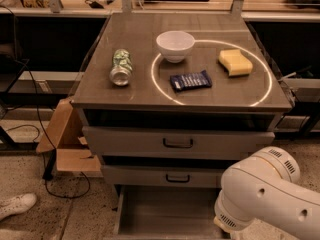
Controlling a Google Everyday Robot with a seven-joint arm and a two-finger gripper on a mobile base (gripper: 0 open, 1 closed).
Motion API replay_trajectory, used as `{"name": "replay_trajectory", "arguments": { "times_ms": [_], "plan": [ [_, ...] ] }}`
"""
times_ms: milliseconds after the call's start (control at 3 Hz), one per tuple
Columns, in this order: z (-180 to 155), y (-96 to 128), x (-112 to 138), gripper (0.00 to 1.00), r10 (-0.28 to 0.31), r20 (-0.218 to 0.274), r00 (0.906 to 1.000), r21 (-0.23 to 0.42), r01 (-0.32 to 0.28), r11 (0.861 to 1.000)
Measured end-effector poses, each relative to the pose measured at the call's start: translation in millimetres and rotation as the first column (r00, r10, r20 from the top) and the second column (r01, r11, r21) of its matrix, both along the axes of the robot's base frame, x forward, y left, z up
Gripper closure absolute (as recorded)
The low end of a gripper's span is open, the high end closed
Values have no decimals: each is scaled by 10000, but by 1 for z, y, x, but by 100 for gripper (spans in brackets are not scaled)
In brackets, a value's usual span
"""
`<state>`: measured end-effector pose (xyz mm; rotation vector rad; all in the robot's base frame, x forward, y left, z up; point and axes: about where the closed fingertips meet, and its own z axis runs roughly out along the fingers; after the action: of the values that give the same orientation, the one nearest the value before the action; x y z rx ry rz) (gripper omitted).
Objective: Close bottom drawer
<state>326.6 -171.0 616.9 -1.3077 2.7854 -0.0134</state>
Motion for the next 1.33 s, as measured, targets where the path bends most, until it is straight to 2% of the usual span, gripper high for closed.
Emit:
{"name": "replay_trajectory", "arguments": {
  "times_ms": [333,667,1000,1333],
  "plan": [
    [-19,-1,-17,100,-296,-522,9982,355,314,9989],
    [-61,0,-43,100,-524,-1140,9921,440,578,9974],
    [-114,-10,-70,100,-1371,-1879,9726,212,1435,9894],
    [-162,-20,-86,100,-1876,-2674,9452,-286,1868,9820]
  ]
}}
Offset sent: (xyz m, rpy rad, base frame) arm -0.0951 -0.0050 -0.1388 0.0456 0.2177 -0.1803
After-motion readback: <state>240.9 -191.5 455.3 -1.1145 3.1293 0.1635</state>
